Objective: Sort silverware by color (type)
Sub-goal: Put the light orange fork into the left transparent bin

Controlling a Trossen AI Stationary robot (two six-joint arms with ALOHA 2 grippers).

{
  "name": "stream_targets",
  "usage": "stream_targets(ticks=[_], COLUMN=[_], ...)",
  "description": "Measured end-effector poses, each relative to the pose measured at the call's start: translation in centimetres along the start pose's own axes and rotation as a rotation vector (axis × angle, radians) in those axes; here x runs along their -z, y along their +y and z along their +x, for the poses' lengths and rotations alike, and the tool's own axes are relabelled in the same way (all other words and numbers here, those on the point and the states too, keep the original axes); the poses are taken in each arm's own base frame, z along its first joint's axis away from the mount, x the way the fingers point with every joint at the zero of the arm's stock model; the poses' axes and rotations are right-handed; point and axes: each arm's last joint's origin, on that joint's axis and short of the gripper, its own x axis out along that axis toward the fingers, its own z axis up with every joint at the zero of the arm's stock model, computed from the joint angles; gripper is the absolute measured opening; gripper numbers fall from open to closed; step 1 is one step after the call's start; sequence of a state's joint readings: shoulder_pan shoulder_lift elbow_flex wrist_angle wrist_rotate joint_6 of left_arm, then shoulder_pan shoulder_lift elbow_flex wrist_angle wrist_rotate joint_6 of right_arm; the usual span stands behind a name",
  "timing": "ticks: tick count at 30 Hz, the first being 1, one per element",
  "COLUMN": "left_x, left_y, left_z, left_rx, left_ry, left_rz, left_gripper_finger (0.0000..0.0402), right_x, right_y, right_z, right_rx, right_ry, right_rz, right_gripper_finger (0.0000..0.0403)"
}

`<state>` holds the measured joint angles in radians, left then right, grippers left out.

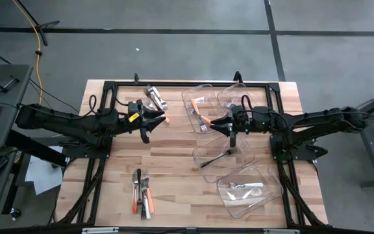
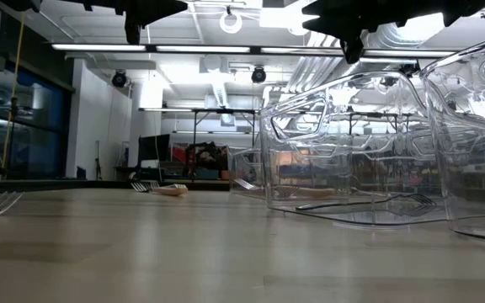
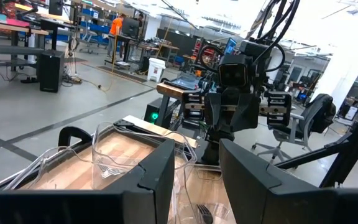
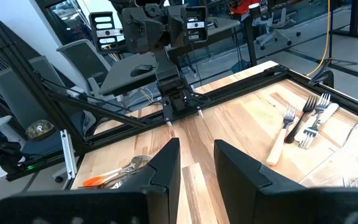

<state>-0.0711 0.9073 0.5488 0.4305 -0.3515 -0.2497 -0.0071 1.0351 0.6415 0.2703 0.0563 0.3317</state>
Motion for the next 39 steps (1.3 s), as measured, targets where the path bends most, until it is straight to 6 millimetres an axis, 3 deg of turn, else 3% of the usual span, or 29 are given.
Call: stream_targets(ticks=[6,13,19,24,29,39], left_x=[0.0,-0.1,-2.6,-3.7,-2.3,2.2], left_y=[0.0,0.6,1.9,4.2,7.2,11.4], left_z=[0.0,0.1,1.2,2.7,4.5,7.5], left_rx=[-0.007,-0.136,-0.285,-0.322,-0.188,0.031], left_ry=[-0.002,-0.006,0.214,0.468,0.708,0.972], left_rz=[-0.019,-0.079,0.003,0.113,0.188,0.625], left_gripper_finger=[0.0115,0.0115,0.0115,0.0115,0.0115,0.0115], right_x=[0.0,0.0,0.0,0.0,0.0,0.0], right_y=[0.0,0.0,0.0,0.0,0.0,0.0], right_z=[0.0,0.0,0.0,0.0,0.0,0.0], right_rx=[0.0,0.0,0.0,0.0,0.001,0.001], right_ry=[0.0,0.0,0.0,0.001,0.004,0.004], right_rz=[0.0,0.007,0.02,0.07,0.071,0.123], right_gripper_finger=[0.0083,0.0083,0.0083,0.0083,0.0083,0.0083])
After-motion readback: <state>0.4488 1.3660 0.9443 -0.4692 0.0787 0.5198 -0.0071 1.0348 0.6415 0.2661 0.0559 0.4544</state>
